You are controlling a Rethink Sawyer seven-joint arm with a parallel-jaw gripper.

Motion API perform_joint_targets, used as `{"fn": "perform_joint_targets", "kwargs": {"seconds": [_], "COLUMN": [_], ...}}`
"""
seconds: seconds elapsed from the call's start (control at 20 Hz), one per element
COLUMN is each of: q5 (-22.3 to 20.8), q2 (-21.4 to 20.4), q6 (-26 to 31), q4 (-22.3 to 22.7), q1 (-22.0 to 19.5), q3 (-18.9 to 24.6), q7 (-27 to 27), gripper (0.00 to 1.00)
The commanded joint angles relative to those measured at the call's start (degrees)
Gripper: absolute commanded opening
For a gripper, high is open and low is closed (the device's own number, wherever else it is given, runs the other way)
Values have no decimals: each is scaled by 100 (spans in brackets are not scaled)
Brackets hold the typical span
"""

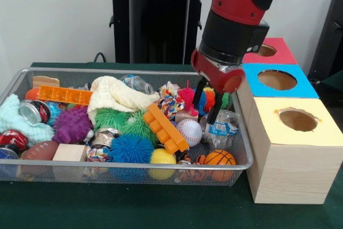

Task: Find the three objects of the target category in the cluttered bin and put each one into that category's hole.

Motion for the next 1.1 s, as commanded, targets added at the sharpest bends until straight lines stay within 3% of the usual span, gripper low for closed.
{"fn": "perform_joint_targets", "kwargs": {"seconds": [0.05,0.4,0.85,1.1], "q5": [141,245,491,545], "q2": [485,765,1089,1108], "q6": [-413,-473,-245,-375], "q4": [-62,-248,-652,-630], "q1": [-3,176,781,930], "q3": [715,610,353,483], "q7": [903,1062,1443,1292], "gripper": [100,100,100,100]}}
